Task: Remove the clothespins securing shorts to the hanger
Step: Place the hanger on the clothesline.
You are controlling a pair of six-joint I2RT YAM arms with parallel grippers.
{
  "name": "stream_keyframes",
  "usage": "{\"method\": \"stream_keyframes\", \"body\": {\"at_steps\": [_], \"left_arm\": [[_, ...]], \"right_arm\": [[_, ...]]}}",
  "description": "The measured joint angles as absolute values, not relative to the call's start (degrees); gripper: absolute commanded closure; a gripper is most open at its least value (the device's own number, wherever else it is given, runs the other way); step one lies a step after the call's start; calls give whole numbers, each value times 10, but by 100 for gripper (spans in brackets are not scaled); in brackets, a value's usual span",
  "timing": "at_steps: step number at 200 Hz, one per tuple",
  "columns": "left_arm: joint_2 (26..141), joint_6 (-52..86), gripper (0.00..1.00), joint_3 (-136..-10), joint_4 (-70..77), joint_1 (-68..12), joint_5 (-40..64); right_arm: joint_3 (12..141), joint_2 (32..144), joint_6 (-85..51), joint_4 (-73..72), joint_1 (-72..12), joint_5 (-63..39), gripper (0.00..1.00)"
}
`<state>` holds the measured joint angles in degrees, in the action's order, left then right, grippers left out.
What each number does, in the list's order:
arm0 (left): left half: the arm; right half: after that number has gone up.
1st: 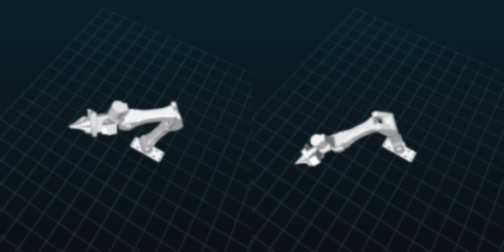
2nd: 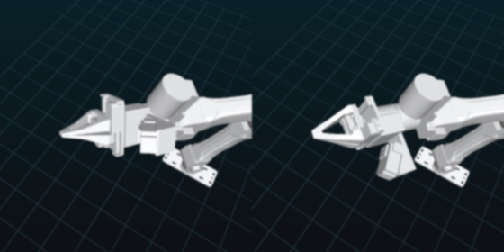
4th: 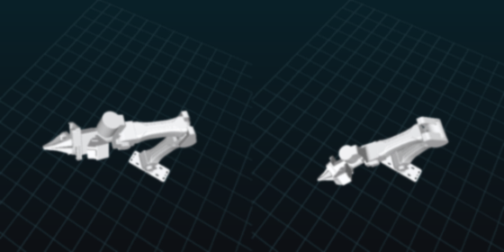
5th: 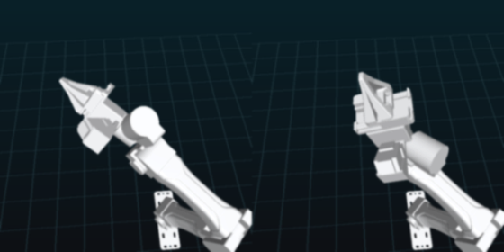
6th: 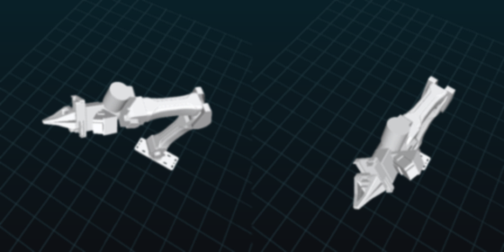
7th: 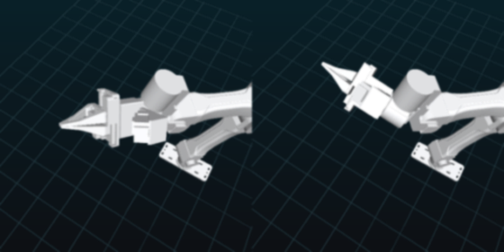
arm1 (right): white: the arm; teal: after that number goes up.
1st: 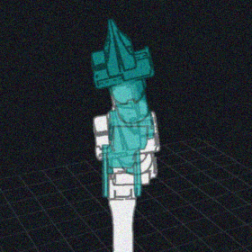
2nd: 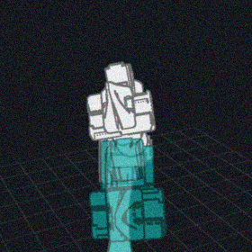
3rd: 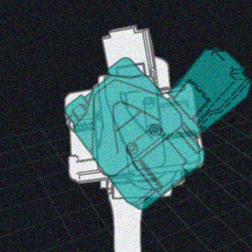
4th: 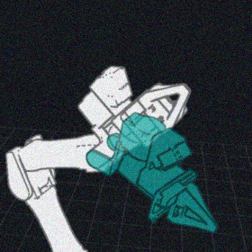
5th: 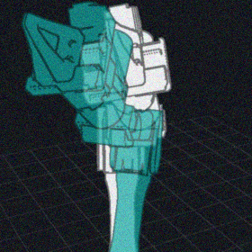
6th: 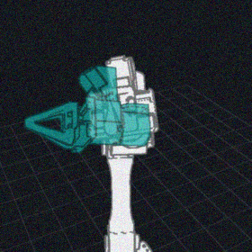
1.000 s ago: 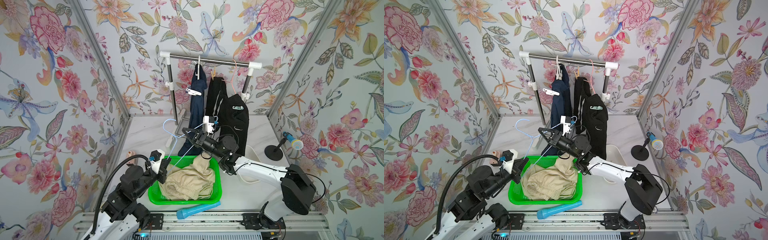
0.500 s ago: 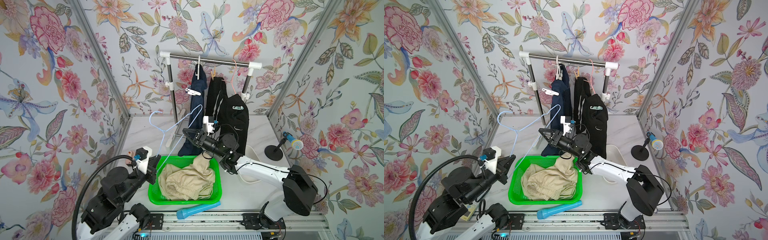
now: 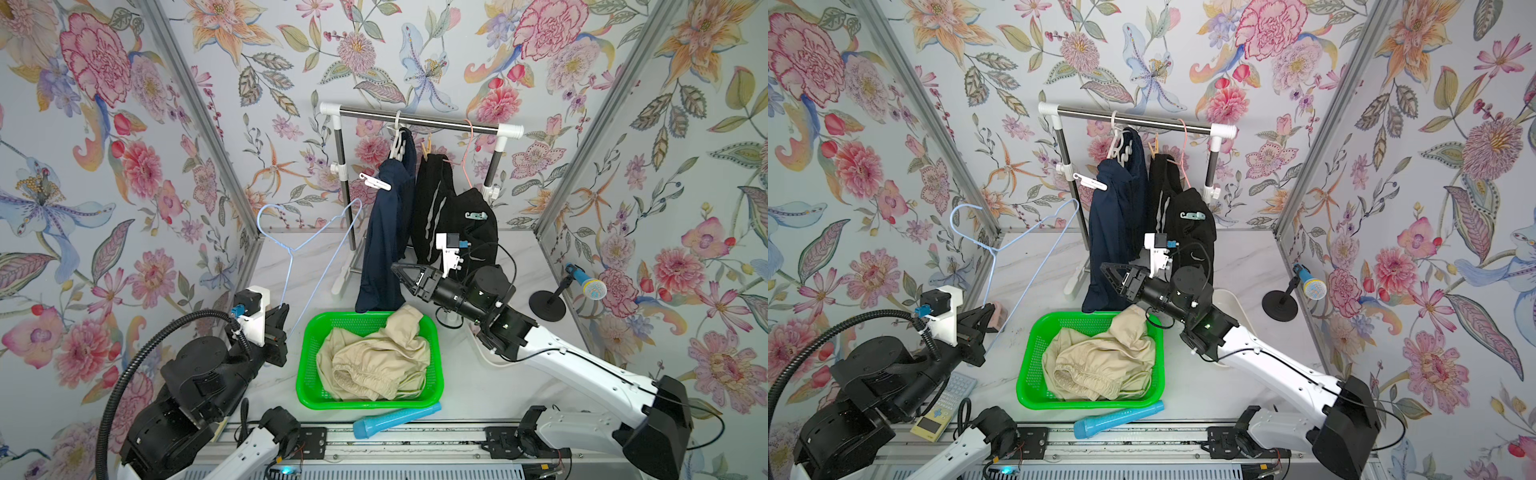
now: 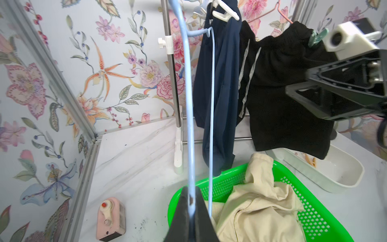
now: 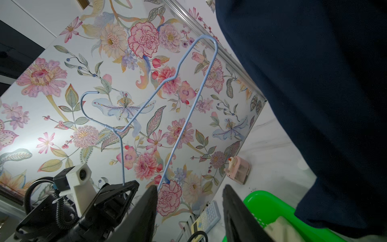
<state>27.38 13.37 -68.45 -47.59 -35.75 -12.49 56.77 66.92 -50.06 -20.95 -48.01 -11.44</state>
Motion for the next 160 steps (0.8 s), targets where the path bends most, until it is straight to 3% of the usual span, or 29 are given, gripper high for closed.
{"method": "stream_keyframes", "body": {"at_steps": [43,127,135,142,160], "left_arm": [[327,135,100,-785,-525,-357,-218],[625,49,100,-903,-502,-351,-262],[650,41,100,-919,-497,-344,-257],[671,34,100,-933,-492,-335,-252],[713,22,100,-962,-479,-306,-236]], "right_arm": [[561,552,-419,-66,-475,-19,42],[568,471,-319,133,-463,110,23],[570,470,-311,145,-462,115,20],[571,468,-305,153,-462,118,0],[572,460,-293,172,-460,121,1]]}}
